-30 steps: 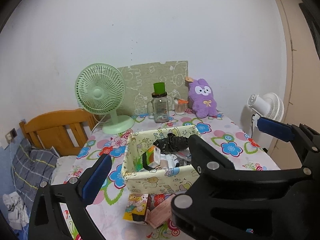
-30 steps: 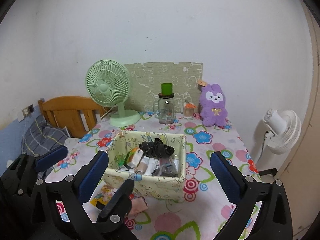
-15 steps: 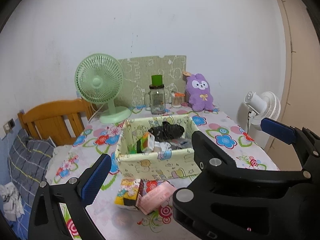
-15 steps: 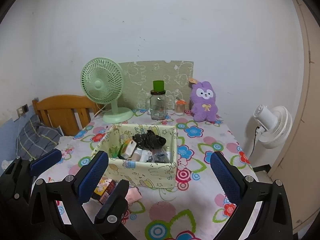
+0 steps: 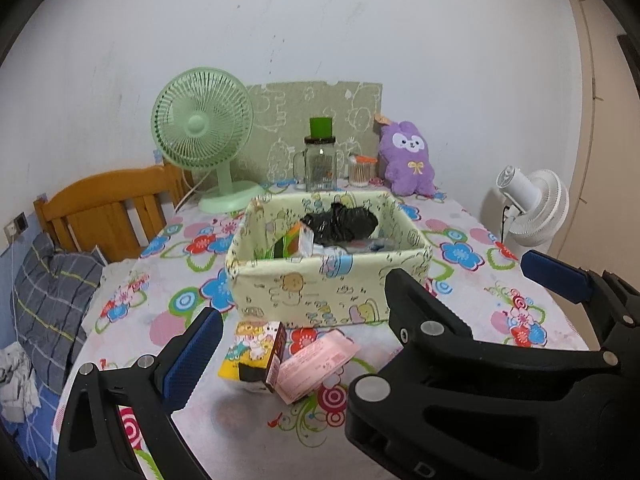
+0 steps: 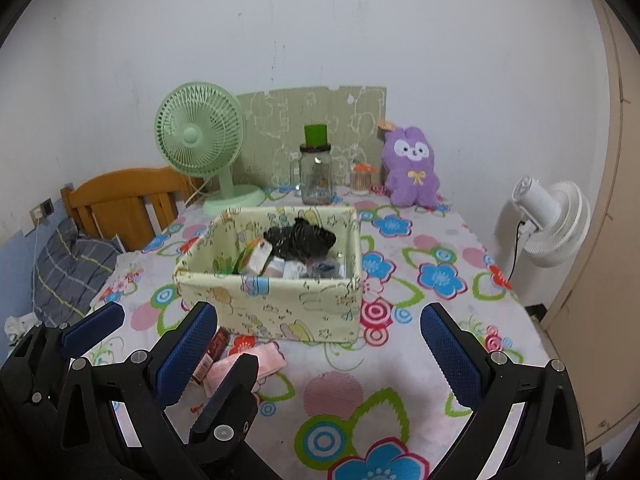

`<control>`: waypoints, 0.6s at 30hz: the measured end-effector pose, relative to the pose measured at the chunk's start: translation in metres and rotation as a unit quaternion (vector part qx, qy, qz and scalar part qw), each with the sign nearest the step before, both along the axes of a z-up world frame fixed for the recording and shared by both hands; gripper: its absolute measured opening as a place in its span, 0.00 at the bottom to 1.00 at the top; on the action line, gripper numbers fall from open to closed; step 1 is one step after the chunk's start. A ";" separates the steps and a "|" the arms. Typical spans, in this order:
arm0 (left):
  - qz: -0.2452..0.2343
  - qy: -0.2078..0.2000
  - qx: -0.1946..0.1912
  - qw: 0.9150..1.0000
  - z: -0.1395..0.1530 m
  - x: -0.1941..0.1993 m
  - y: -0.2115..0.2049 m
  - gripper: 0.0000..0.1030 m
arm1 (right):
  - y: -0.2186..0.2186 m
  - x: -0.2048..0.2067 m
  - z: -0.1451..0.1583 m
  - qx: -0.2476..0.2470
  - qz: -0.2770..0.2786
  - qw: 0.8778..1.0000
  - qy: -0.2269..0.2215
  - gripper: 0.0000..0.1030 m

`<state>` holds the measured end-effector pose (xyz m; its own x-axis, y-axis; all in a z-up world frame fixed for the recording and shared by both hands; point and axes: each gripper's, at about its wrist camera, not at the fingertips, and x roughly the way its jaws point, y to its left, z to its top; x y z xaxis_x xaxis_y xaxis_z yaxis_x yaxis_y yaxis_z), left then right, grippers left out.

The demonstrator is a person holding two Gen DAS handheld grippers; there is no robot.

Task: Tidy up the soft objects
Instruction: 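Withdraw both tools from the box toward the pink packet and yellow tissue pack, then grasp the yellow cartoon tissue pack with the left tool while the right tool grasps the pink packet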

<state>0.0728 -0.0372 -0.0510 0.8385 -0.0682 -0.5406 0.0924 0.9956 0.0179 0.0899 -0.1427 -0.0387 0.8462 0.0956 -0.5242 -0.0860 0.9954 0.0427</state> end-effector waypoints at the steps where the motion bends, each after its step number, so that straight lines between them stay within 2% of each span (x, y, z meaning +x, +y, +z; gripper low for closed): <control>1: 0.001 0.003 0.000 1.000 -0.003 0.000 0.001 0.99 | 0.001 0.001 -0.004 0.001 0.001 1.000 0.004 1.00; 18: 0.017 0.062 -0.004 0.998 -0.054 0.003 0.023 0.99 | 0.021 0.010 -0.058 0.004 0.032 0.997 0.075 1.00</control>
